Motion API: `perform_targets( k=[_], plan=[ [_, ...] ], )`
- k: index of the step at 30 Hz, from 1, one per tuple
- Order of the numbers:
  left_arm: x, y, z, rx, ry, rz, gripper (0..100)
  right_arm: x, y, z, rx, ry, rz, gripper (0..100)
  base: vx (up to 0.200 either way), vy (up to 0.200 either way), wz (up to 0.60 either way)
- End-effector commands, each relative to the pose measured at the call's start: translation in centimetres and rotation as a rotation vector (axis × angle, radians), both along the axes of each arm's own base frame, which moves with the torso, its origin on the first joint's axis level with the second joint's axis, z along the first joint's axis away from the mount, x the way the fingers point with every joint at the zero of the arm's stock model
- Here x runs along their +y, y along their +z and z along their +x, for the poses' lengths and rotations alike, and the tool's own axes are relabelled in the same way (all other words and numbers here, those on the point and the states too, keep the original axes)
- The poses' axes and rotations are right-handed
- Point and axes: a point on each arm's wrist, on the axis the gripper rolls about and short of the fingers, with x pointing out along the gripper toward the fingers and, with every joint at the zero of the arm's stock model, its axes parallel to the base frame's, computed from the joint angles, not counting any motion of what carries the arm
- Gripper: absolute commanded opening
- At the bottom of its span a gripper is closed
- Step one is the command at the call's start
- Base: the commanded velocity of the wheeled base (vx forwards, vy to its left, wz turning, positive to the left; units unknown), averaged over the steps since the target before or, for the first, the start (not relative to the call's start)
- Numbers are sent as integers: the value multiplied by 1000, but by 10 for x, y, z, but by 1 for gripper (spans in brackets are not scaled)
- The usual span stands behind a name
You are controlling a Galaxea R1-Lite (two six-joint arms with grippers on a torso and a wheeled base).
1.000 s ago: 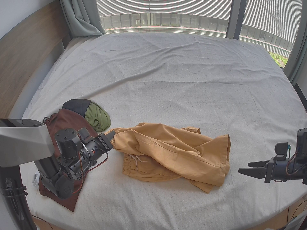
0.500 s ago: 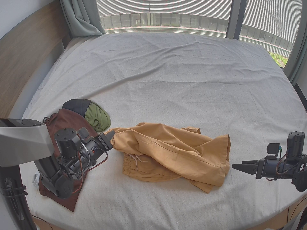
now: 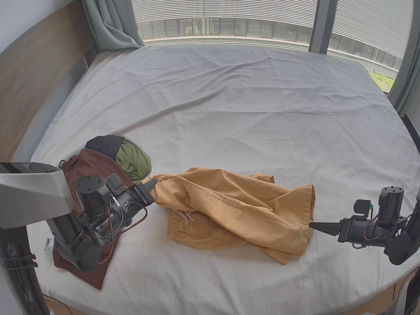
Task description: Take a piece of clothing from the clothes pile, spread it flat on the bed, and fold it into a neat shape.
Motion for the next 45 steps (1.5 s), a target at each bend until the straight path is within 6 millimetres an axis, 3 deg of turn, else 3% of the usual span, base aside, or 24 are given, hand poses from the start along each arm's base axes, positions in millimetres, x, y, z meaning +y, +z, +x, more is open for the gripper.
perform_targets(
  k=[1, 14, 28, 40, 45],
  plan=[
    [0, -1, 0, 2, 1, 0, 0, 2, -21, 6, 77, -9, 19, 100, 0, 0, 0],
    [0, 0, 0, -1, -1, -1, 0, 9, -51, 18, 69, -53, 4, 100, 0, 0, 0],
    [0, 0, 0, -3, -1, -1, 0, 18, -65, 29, 86, -34, 4, 100, 0, 0, 0],
    [0, 1, 0, -6, 2, -1, 0, 36, -50, 58, 26, -44, 113, 100, 0, 0, 0],
    [0, 0, 1, -4, 2, -2, 0, 39, -43, 58, 12, -42, 127, 100, 0, 0, 0]
  ],
)
